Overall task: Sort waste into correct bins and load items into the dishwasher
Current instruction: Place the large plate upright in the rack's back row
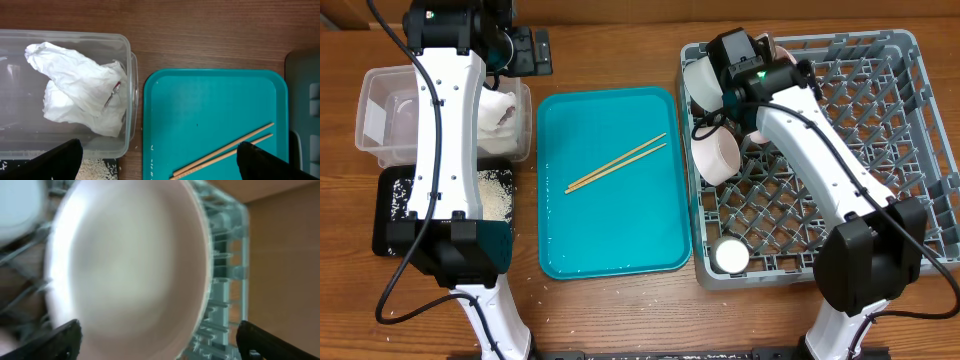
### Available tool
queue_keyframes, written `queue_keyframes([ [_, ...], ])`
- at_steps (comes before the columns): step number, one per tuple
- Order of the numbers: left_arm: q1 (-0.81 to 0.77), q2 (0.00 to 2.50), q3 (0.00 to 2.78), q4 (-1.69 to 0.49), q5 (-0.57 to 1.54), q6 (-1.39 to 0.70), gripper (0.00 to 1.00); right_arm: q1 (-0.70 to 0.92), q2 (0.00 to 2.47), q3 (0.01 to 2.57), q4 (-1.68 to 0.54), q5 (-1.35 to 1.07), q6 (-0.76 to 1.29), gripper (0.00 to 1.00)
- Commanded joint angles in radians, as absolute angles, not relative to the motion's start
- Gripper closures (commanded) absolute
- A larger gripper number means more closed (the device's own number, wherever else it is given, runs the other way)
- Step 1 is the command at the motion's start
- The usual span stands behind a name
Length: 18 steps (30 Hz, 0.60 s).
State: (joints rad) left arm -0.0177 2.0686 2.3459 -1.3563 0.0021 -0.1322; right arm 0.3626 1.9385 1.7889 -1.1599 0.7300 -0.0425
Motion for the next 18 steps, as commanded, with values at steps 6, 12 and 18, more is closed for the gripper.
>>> queue_keyframes([
  [6, -0.018, 2.04, 2.37, -1.353, -0.01, -0.135, 0.0, 0.364, 1.846, 2.083, -1.23, 0.089, 0.062, 0.0],
  [12, -0.018, 2.04, 2.37, -1.353, -0.01, -0.135, 0.0, 0.365, 1.855, 2.06, -1.109, -0.495, 0.071, 0.01],
  [18, -0.018, 2.04, 2.37, -1.353, -0.01, -0.135, 0.0, 0.438, 1.86, 1.944, -0.971, -0.319, 0.46, 0.12],
])
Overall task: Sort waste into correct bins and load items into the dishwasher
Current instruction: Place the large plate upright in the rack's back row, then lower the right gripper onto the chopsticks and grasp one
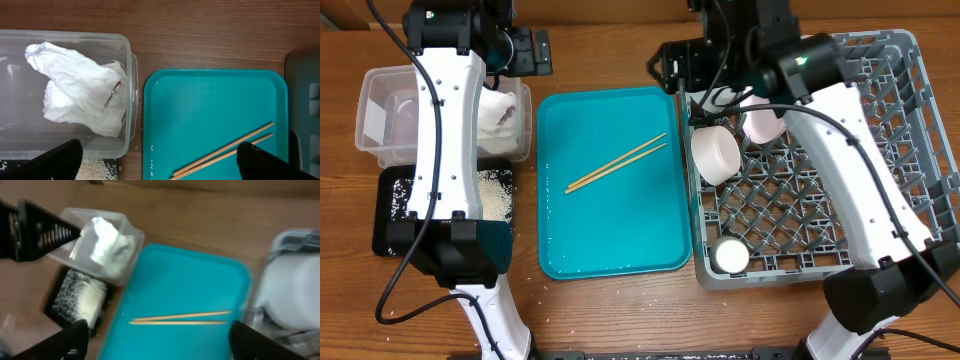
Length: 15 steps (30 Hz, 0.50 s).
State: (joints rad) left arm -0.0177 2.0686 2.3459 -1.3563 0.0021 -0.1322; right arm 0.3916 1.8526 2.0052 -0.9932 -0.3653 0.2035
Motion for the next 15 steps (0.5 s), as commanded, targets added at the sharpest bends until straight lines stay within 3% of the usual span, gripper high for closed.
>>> queue_keyframes([
  [1, -0.018, 2.04, 2.37, -1.353, -0.01, -0.135, 0.0, 0.453, 1.86, 1.929, -0.966, -0.264, 0.521, 0.12],
  [8, -0.018, 2.04, 2.37, -1.353, -0.01, -0.135, 0.0, 0.555, 1.86, 1.855, -0.947, -0.002, 0.816, 0.15],
  [15, -0.018, 2.04, 2.37, -1.353, -0.01, -0.135, 0.0, 0.678, 1.876, 1.76, -0.842, 0.192, 0.961, 0.26],
])
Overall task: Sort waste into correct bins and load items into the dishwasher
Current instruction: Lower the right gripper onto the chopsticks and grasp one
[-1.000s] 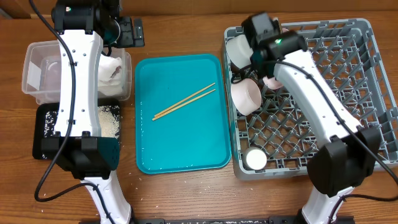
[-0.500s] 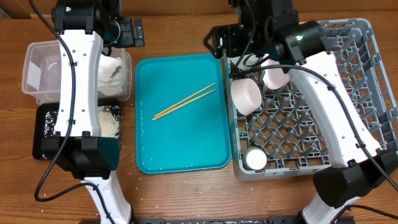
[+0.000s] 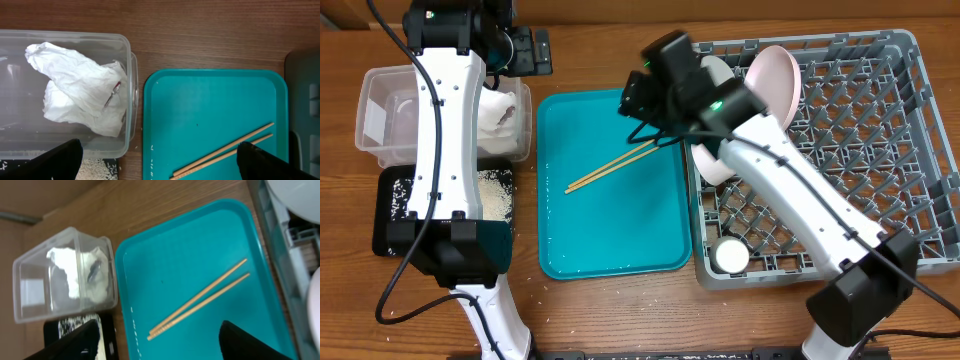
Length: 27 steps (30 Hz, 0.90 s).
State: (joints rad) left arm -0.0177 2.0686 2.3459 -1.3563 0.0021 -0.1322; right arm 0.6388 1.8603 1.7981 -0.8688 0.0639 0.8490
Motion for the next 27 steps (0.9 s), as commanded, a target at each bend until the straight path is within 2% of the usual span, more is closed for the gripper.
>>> queue_keyframes([
  [1, -0.018, 2.04, 2.37, -1.353, -0.01, -0.135, 0.0, 0.686, 1.885, 1.753, -0.838, 0.19, 0.973, 0.28],
  [7, -0.018, 2.04, 2.37, -1.353, -0.01, -0.135, 0.0, 0.701, 1.988, 1.751, -0.789, 0.125, 0.987, 0.33],
  [15, -0.018, 2.04, 2.37, -1.353, -0.01, -0.135, 0.0, 0.701, 2.138, 1.751, -0.749, 0.048, 1.062, 0.35],
  [27, -0.018, 2.04, 2.37, -1.353, -0.01, -0.135, 0.0, 0.701, 2.27, 1.751, -0.824, 0.02, 1.105, 0.43],
])
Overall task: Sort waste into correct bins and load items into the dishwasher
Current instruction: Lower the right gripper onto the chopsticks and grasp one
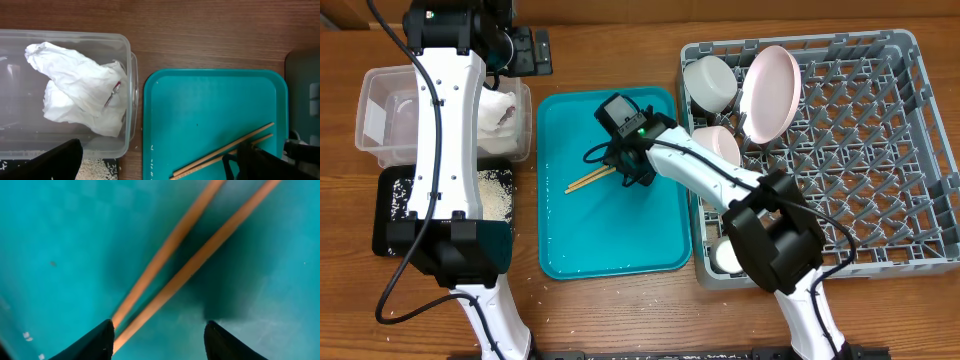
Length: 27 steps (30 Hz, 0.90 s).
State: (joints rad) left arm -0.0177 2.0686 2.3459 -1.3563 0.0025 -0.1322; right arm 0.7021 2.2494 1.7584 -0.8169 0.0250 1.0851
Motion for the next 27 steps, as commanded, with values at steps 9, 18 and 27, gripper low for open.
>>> queue_keyframes([
  [9, -0.018, 2.04, 2.37, -1.353, -0.01, -0.135, 0.0, 0.7, 2.318, 1.751, -0.851, 0.008, 1.124, 0.5],
  [18, -0.018, 2.04, 2.37, -1.353, -0.01, -0.135, 0.0, 0.688, 2.32, 1.753, -0.835, 0.055, 1.118, 0.54],
  [27, -0.019, 2.04, 2.37, -1.353, -0.01, -0.135, 0.0, 0.666, 2.369, 1.794, -0.846, 0.085, 1.045, 0.55],
])
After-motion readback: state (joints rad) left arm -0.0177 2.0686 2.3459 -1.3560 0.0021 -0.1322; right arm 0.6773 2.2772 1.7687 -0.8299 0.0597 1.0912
